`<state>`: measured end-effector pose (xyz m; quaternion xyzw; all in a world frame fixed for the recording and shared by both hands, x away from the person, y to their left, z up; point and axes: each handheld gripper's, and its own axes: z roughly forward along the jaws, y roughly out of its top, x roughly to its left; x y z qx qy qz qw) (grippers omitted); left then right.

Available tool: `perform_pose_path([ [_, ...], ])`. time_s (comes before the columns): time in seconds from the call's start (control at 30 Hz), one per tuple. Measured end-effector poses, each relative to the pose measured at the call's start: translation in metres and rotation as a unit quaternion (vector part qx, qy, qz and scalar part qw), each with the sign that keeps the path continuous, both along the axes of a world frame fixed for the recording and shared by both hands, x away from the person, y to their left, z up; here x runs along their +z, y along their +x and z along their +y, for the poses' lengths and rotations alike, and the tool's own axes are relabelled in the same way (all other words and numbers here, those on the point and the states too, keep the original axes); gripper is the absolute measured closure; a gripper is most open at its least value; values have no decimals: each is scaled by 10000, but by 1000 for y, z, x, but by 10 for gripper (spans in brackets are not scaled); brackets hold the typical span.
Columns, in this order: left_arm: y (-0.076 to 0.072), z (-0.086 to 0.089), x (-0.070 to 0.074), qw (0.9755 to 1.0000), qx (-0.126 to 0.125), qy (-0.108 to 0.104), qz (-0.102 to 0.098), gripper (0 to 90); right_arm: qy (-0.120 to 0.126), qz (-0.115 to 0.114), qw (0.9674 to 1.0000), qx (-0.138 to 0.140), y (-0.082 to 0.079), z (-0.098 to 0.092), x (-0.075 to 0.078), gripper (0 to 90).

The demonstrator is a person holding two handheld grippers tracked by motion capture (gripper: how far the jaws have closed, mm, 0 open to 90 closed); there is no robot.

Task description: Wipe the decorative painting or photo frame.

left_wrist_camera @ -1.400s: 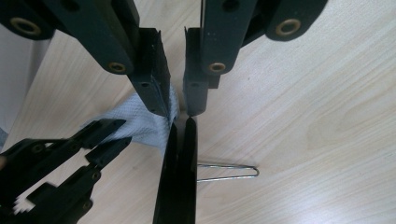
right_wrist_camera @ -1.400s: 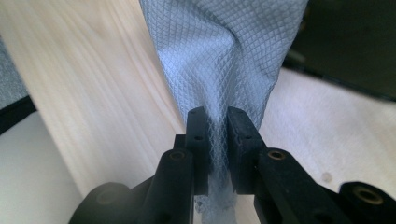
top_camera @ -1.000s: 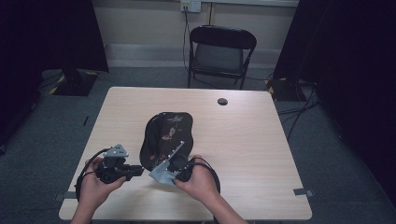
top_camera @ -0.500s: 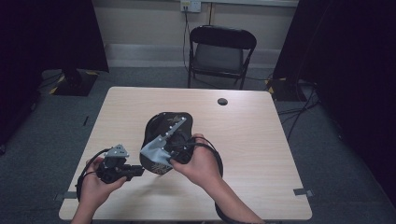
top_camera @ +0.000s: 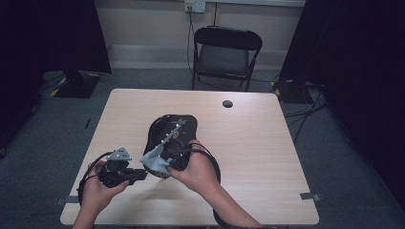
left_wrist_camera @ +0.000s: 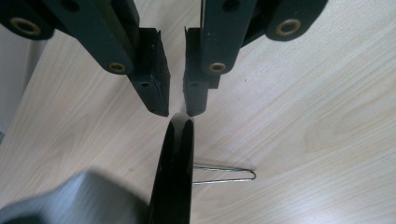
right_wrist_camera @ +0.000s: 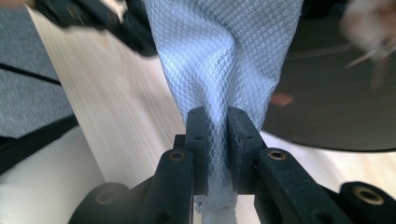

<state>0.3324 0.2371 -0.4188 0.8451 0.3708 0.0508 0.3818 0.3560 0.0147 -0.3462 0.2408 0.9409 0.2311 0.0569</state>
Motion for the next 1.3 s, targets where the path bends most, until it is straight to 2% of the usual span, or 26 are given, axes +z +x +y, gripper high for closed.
perform_pose_path([
  [0.07, 0, 0, 0, 10000, -7, 3, 6, 802, -66, 109, 9999, 3, 0, -2, -18, 806],
  [0.1, 0, 0, 0, 10000, -3, 5, 4, 802, -66, 109, 9999, 3, 0, -2, -18, 806],
  [0.13, 0, 0, 0, 10000, 0, 11, 15, 802, -119, 199, 9997, 6, 0, -4, -31, 806],
  [0.17, 0, 0, 0, 10000, -2, 13, 12, 802, -141, 240, 9996, 0, 0, -6, -37, 805],
  [0.2, 0, 0, 0, 10000, -2, 13, 12, 802, -141, 240, 9996, 0, 0, -6, -37, 805],
  [0.33, 0, 0, 0, 10000, 3, 14, 6, 802, -204, 469, 9986, -100, 0, -12, -66, 806],
  [0.47, 0, -1, -1, 10000, -12, 26, 15, 802, -300, 588, 9978, -97, -1, -14, -84, 806],
  [0.5, 0, -1, -1, 10000, -12, 26, 15, 802, -300, 588, 9978, -97, -1, -14, -84, 806],
  [0.53, 0, -1, -1, 10000, -9, 36, 12, 802, -372, 642, 9972, -113, -3, -15, -92, 806],
  [0.67, 0, -1, -1, 10000, 5, 43, 14, 802, -405, 756, 9962, -140, -5, -17, -103, 805],
  [1.0, -1, 2, -1, 10000, 53, 19, 28, 798, -341, 809, 9961, -122, -7, -19, -106, 805],
  [1.13, -2, 6, -1, 9999, 139, -26, 29, 788, -210, 868, 9960, 57, -13, -14, -105, 805],
  [1.3, -2, 8, 0, 9998, 168, -44, 5, 776, -184, 815, 9962, 246, -17, -5, -104, 805],
])
